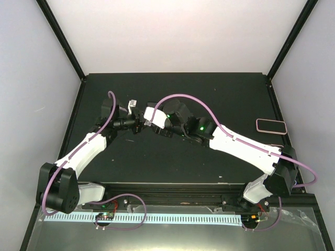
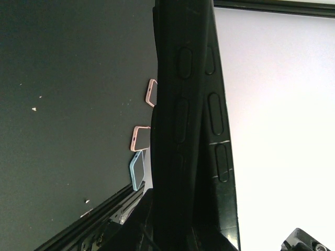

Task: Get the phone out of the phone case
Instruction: Remove the phone case from the phone.

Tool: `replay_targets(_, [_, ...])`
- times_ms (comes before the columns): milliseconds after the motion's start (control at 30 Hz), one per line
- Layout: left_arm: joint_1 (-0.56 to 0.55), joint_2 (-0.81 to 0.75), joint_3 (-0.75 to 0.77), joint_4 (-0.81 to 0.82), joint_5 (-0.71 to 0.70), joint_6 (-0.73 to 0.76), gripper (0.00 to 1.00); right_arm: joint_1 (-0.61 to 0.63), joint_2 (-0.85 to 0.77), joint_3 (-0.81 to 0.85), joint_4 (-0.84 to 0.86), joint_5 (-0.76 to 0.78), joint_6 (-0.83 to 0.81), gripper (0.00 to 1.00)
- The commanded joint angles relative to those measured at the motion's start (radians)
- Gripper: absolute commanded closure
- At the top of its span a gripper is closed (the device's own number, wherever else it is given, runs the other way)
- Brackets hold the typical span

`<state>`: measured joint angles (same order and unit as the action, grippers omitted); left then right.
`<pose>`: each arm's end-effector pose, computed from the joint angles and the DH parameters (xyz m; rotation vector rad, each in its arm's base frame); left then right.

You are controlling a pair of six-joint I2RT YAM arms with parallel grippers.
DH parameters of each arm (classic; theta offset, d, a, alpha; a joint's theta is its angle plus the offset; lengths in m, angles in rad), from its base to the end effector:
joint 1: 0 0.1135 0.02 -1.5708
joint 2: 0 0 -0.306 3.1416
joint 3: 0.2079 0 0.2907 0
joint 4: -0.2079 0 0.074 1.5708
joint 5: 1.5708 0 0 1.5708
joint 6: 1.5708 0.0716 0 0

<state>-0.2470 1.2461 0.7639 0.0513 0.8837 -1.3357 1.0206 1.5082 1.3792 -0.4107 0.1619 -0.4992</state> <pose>0.2877 -0.1296 0.2749 -0.5861 2.2956 -1.7875 0.2267 0.3475 0.3675 -1.3790 1.5916 0.1424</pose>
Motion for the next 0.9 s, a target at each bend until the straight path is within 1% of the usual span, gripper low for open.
replay_targets(0, [-0.001, -0.001, 0.023, 0.035, 0.028, 0.013, 0.98, 0.006, -0.003, 0.035, -0.011, -0.037, 0.024, 0.41])
replay_targets(233, [-0.001, -0.005, 0.022, 0.026, 0.027, 0.019, 0.98, 0.006, 0.011, 0.054, -0.022, -0.040, 0.030, 0.41])
replay_targets(633, [-0.003, 0.005, 0.024, 0.044, 0.041, 0.005, 0.98, 0.015, 0.050, 0.017, 0.031, 0.084, -0.020, 0.42])
replay_targets(733, [-0.003, 0.005, 0.026, 0.048, 0.048, 0.008, 0.99, 0.015, 0.045, 0.004, 0.055, 0.144, -0.022, 0.47])
replay_targets(800, [-0.003, 0.005, 0.027, 0.051, 0.053, 0.014, 0.98, 0.015, 0.041, -0.001, 0.065, 0.188, -0.028, 0.53])
replay_targets(867, [-0.003, 0.009, 0.027, 0.059, 0.060, 0.012, 0.98, 0.015, 0.034, -0.017, 0.086, 0.231, -0.047, 0.54])
